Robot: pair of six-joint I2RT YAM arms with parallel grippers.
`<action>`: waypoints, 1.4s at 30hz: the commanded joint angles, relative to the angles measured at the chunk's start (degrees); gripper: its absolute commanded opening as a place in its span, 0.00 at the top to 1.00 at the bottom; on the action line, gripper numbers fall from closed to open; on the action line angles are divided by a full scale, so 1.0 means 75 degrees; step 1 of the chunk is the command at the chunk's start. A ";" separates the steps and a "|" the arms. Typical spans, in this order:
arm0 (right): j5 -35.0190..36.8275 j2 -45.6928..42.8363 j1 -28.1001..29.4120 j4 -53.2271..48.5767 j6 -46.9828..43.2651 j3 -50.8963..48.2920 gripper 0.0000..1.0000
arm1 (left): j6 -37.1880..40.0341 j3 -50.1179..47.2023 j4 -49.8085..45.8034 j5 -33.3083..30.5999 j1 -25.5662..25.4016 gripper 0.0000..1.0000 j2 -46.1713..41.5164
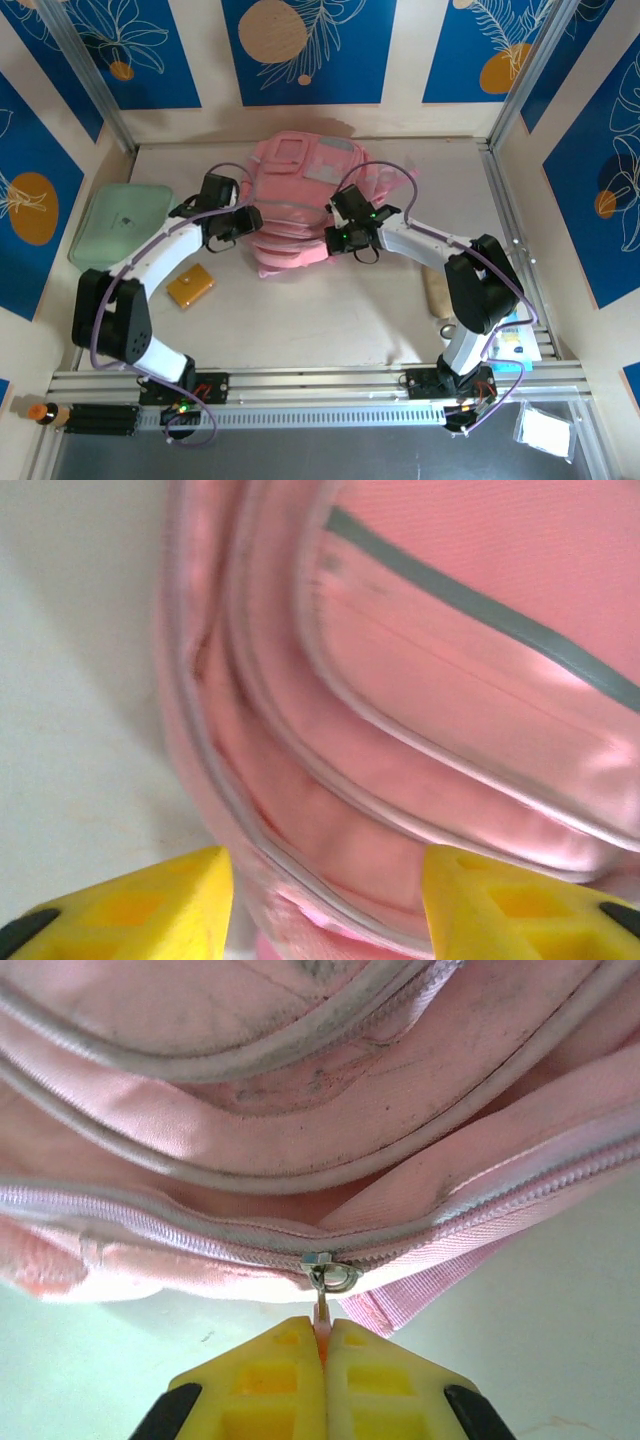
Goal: Pack the student bag
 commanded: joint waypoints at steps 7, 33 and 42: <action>-0.1083 -0.0370 -0.0273 0.0304 0.0046 -0.0350 1.00 | 0.3736 0.0316 0.0184 0.0737 -0.1532 0.40 0.0357; -0.1992 -0.1054 -0.0925 0.0980 0.0345 -0.1336 1.00 | 0.6546 0.1865 -0.0955 0.1395 -0.2203 0.51 0.2463; -0.2029 -0.1045 -0.0985 0.1036 0.0359 -0.1387 1.00 | 0.6746 0.2149 -0.1108 0.1768 -0.2203 0.67 0.2812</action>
